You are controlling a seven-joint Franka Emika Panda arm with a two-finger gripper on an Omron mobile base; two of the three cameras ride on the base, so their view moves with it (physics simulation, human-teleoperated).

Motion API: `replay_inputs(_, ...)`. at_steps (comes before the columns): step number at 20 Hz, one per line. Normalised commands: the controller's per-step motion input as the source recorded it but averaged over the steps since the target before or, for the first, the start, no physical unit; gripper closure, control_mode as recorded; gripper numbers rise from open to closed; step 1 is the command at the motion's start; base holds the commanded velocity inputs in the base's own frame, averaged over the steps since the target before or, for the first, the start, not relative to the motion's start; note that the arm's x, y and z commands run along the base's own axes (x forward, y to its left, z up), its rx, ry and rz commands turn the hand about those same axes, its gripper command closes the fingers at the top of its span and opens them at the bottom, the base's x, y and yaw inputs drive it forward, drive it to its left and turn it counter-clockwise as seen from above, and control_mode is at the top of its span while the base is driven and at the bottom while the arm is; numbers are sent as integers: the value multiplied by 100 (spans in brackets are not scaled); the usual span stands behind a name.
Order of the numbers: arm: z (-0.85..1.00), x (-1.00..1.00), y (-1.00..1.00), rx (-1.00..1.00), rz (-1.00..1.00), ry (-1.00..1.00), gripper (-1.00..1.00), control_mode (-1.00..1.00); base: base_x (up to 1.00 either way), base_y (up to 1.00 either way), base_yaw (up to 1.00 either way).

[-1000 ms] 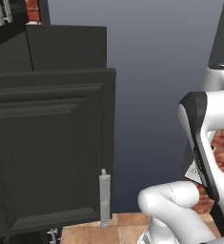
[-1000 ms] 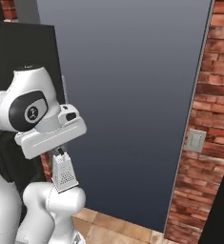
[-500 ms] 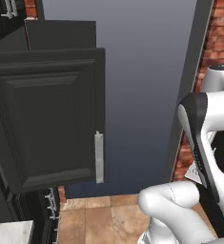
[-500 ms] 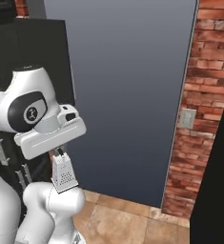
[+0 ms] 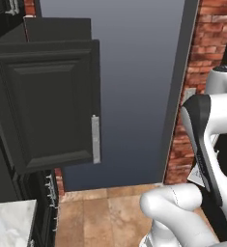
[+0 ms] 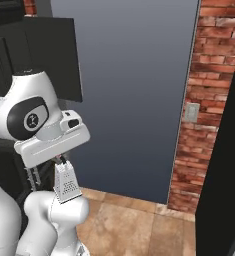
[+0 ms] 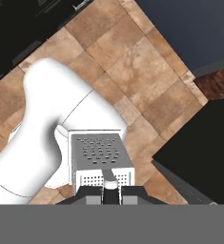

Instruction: Pick the cheese from the fridge and the cheese grater from the cabinet and place them next to the salad bowl.

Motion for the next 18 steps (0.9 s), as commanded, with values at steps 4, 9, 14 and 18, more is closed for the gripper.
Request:
replay_inputs(4, 0, 0, 0, 0, 0, 0, 100, 100, -24, 0, 0)
replay_inputs(9, 0, 0, 0, 0, 0, 0, 100, 100, -16, 6, 6)
replay_inputs(14, 0, 0, 0, 0, 0, 0, 100, 100, -23, 21, 15)
replay_inputs(18, 0, 0, 0, 0, 0, 0, 100, 100, -46, 27, 24)
